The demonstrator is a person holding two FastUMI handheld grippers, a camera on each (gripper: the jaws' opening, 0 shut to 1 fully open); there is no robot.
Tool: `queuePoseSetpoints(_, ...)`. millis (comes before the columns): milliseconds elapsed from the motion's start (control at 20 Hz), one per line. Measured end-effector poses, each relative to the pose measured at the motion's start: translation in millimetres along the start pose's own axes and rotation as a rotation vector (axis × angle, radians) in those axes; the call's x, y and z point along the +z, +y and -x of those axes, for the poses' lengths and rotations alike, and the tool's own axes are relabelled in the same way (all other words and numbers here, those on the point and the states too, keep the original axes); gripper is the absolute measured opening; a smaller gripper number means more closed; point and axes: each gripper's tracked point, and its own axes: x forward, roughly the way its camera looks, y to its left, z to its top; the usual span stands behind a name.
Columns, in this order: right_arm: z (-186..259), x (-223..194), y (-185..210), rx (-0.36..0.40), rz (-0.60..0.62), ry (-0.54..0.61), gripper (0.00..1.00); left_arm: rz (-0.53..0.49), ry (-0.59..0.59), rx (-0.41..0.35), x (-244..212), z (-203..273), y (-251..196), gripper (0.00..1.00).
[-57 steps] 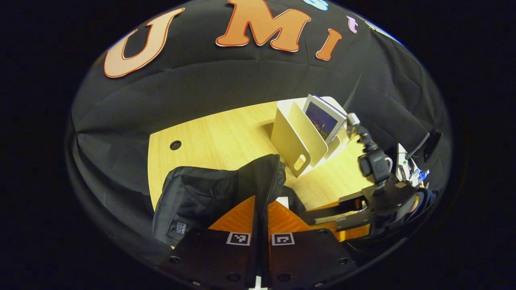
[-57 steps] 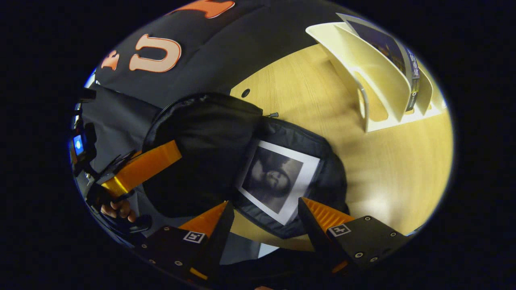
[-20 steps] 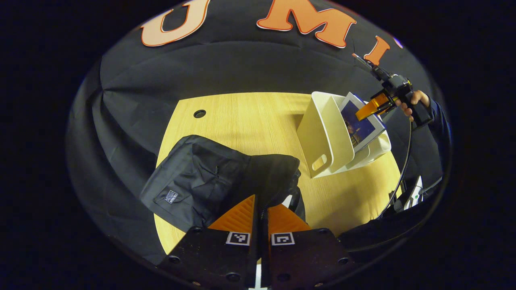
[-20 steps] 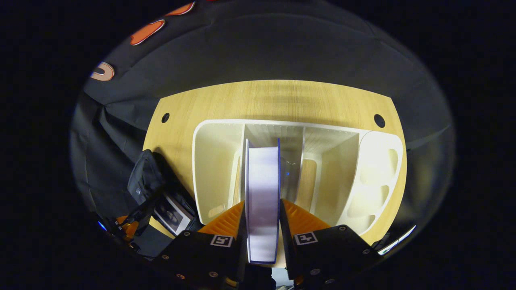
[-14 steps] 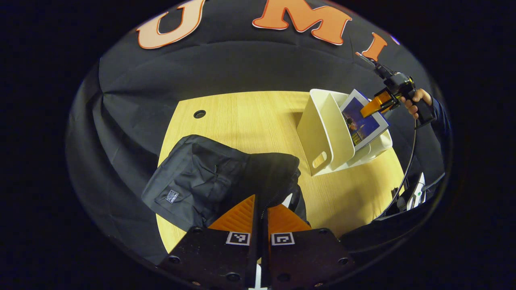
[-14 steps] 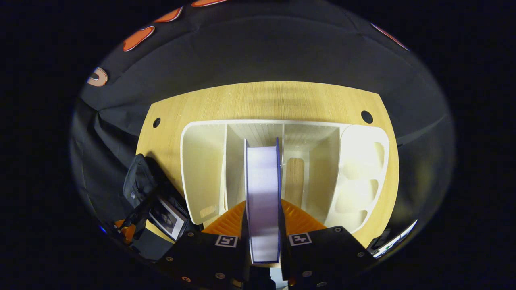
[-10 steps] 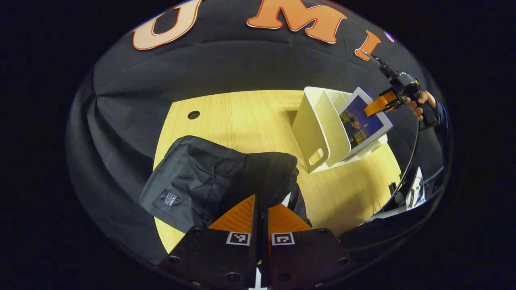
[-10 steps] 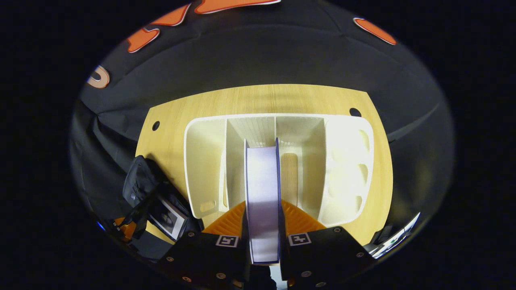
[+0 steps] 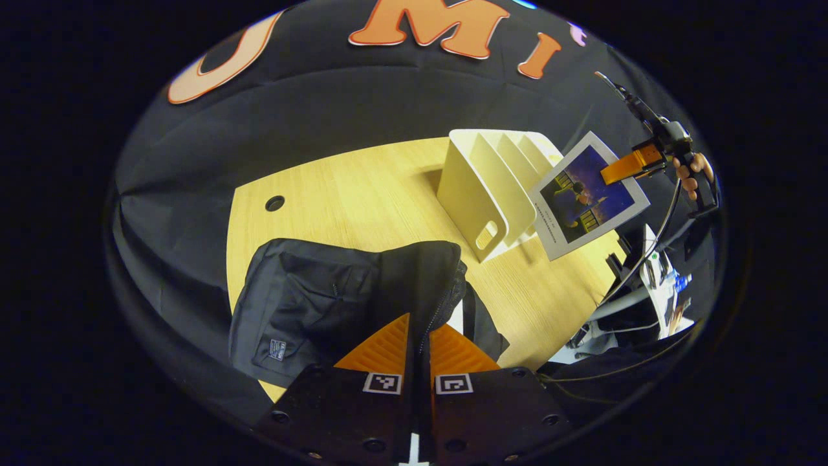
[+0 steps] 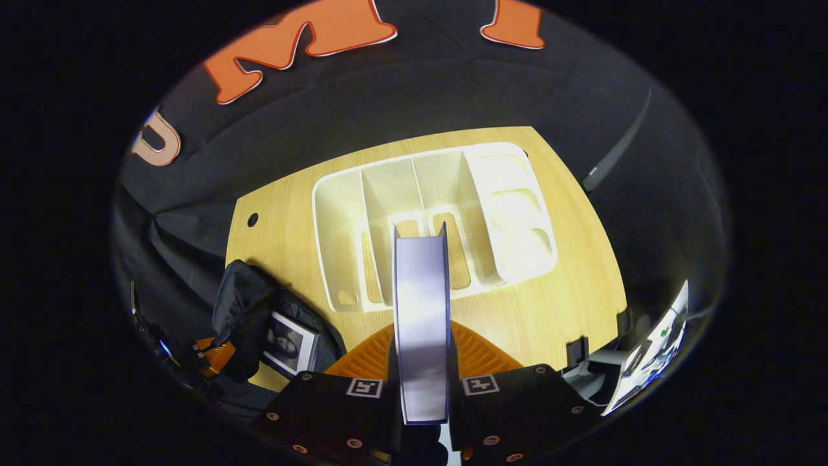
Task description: Open the schoolbag, grab two books from the bookshelf and put them into the schoolbag.
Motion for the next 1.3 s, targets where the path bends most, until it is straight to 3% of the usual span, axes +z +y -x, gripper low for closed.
queuePoseSetpoints(250, 17.7, -60.8, 19.8, 0.037, -0.191, -0.012, 0.30, -0.101, 0.000, -0.079, 0.6, 3.5, 7.0, 0.05)
queuePoseSetpoints(550, 38.5, -116.9, 60.5, 0.130, -0.321, -0.036, 0.30, -0.172, -0.012, -0.128, 4.0, 9.1, 15.4, 0.05)
queuePoseSetpoints(950, 37.8, -141.9, 127.2, 0.332, -0.338, -0.036, 0.30, -0.181, -0.051, -0.128, 9.6, 26.4, 23.7, 0.05)
queuePoseSetpoints(1300, -13.2, -152.6, 191.5, 0.532, -0.369, 0.015, 0.29, -0.162, -0.079, -0.116, 20.7, 39.1, 25.9, 0.05)
